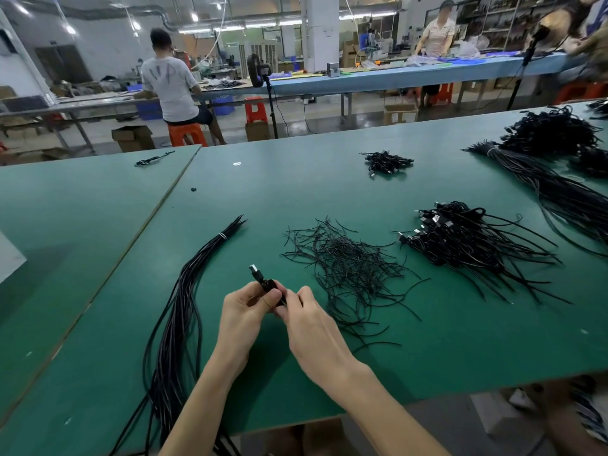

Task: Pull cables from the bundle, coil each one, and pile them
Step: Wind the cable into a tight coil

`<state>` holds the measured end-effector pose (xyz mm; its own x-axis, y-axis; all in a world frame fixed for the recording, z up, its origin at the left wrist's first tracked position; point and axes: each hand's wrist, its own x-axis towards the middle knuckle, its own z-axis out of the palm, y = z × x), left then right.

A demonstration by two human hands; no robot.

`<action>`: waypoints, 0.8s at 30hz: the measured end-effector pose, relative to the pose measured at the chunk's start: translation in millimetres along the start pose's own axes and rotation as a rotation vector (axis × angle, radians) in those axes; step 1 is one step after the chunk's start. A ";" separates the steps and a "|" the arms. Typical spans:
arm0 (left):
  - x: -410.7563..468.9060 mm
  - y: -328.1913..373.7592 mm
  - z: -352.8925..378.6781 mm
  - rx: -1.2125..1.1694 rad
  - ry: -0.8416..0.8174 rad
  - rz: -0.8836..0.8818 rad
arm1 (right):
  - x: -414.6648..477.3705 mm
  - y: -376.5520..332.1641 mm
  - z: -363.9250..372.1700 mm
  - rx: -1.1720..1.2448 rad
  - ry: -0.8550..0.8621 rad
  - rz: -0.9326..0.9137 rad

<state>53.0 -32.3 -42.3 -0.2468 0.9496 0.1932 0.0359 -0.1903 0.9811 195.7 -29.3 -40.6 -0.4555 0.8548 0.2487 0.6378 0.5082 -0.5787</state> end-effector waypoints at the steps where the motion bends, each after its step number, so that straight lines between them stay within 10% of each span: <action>1: -0.5 0.6 0.3 -0.007 -0.002 -0.001 | -0.3 0.3 -2.9 -0.045 -0.011 -0.020; 24: -4.7 1.6 7.2 -0.079 -0.089 -0.010 | -15.9 16.3 -13.7 -0.189 0.175 -0.142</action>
<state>61.3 -35.3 -41.5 -0.1592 0.9693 0.1874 -0.0439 -0.1966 0.9795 221.9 -33.2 -43.3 -0.4449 0.7707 0.4561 0.6875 0.6203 -0.3776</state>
